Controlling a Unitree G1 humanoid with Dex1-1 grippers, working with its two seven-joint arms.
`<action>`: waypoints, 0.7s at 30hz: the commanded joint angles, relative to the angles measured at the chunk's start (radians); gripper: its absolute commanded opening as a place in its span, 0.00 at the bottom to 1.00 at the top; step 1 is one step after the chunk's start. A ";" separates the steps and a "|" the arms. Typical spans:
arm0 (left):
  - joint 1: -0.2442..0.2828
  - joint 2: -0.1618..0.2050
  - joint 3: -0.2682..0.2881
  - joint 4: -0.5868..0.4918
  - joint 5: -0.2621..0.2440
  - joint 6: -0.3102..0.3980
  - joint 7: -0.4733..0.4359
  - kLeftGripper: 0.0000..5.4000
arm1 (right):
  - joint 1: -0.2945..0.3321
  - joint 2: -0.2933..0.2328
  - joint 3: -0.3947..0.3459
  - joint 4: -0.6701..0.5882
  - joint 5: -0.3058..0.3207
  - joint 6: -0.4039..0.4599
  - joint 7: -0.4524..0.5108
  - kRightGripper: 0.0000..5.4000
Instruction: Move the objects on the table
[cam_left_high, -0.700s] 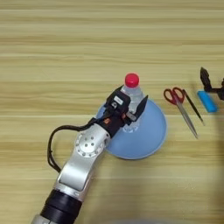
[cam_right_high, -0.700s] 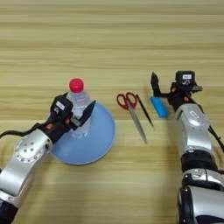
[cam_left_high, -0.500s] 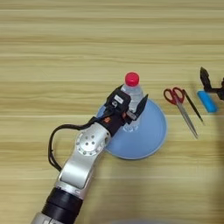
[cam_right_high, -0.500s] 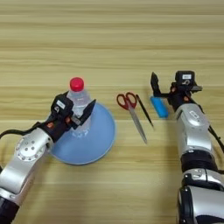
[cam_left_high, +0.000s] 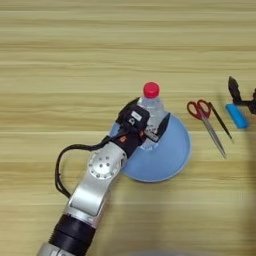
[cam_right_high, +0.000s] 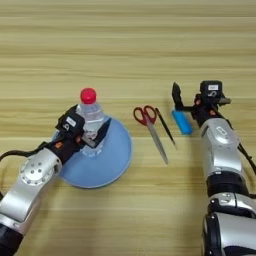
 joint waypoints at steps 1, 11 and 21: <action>0.003 0.005 0.003 0.008 0.017 0.012 0.007 0.92 | -0.001 0.003 0.004 -0.016 -0.002 0.005 0.002 1.00; 0.003 0.002 0.003 0.009 0.020 0.003 0.009 1.00 | -0.001 0.002 0.005 -0.015 -0.003 0.004 0.003 1.00; 0.003 -0.020 0.018 -0.025 -0.004 -0.063 0.011 1.00 | -0.001 0.001 0.004 -0.012 -0.002 0.003 0.005 1.00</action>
